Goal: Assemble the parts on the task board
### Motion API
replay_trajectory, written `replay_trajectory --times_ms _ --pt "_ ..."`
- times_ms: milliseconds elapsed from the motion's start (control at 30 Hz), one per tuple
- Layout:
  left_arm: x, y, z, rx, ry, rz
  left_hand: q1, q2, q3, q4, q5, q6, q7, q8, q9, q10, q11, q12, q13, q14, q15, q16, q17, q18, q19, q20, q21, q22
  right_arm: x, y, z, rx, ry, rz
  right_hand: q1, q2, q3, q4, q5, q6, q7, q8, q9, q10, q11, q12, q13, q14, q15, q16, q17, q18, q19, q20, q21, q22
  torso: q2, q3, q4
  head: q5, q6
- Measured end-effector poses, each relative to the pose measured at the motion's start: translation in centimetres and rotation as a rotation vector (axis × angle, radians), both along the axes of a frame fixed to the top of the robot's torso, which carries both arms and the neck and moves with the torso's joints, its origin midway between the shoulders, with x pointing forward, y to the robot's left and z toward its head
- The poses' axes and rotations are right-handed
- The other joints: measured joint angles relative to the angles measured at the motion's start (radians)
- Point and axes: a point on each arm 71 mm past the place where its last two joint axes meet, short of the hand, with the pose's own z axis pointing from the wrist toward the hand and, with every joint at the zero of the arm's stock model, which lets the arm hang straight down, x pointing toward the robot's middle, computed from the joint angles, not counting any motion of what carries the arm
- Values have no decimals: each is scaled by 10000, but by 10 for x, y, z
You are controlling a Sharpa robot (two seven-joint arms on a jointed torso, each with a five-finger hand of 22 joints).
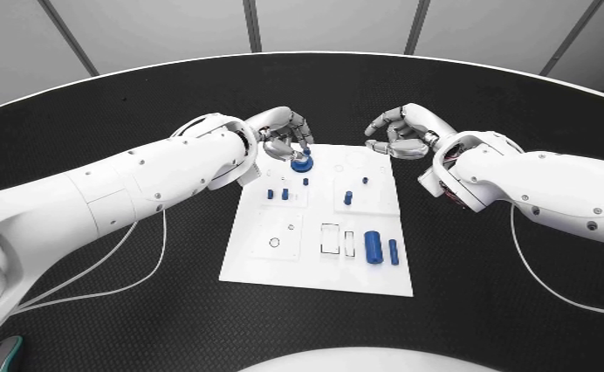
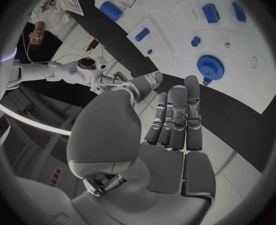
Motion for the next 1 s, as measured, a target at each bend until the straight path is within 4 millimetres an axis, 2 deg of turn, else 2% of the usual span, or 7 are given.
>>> replay_trajectory --times_ms 67,133,200,333,567,733,1000 --pt "0 -3 -4 366 -161 -104 -100 -100 -127 15 0 134 -34 -125 -82 0 0 -190 -185 402 4 438 497 1 193 26 0 -39 0 1 0 19 -63 3 0 0 56 0 0 0 0 -1 0 -157 7 -290 -260 0 0 -138 5 10 -75 -75 -201 0 3 0 -3 -3 5" --pt "1 -5 -8 737 -261 -179 -113 -113 -180 -39 0 213 -30 -197 -135 -24 24 -355 -336 581 33 659 691 1 273 41 0 -70 0 1 1 35 -112 8 0 0 56 0 0 0 0 34 0 -235 -24 -490 -436 0 0 -207 7 156 -95 -87 -324 0 5 3 -4 -6 6" --pt "1 -7 -13 1170 -364 -256 -171 -171 -294 -66 -41 319 -32 -270 -192 -40 40 -554 -504 773 43 895 902 1 390 67 0 -104 0 2 1 49 -151 17 0 0 56 0 0 0 0 34 0 -278 -11 -574 -518 -8 -7 -241 7 156 -128 -54 -351 0 6 6 -11 -12 12" --pt "2 -9 -21 1819 -489 -337 -211 -131 -379 -95 -60 503 -35 -349 -249 -39 40 -752 -693 1146 43 1287 1380 1 575 60 100 -106 0 2 1 65 -197 18 0 0 55 0 0 -34 34 34 1 -286 -4 -618 -563 -37 -36 -241 6 156 -128 -54 -351 0 12 7 -22 -23 18" --pt "3 -12 -32 2205 -464 -355 -211 -131 -415 -132 -60 624 -49 -442 -292 42 102 -847 -831 1411 24 1562 1770 1 716 51 148 -106 0 4 2 87 -242 35 0 0 83 -28 0 -34 35 32 1 -348 -13 -673 -654 -37 -36 -241 6 156 -128 -54 -408 0 19 12 -22 -56 9" --pt "2 -15 -39 2227 -412 -363 -211 -131 -415 -132 -60 783 -69 -481 -309 335 46 -848 -923 1556 -13 1779 2033 0 789 56 234 -103 0 4 2 94 -243 43 0 0 83 -28 0 -71 -1 31 1 -348 -13 -741 -684 -37 -36 -241 5 155 -128 -54 -408 0 20 11 -20 -76 9" --pt "0 -19 -50 2298 -193 -405 -48 105 -92 -330 -18 1273 -223 -480 -303 934 -79 -848 -993 1926 -126 2113 2438 0 994 -70 515 36 0 6 2 104 -228 77 0 0 83 -28 0 -70 -1 30 2 -348 -13 -741 -684 -37 -35 -241 4 155 -128 -54 -408 0 20 12 -21 -90 -6"
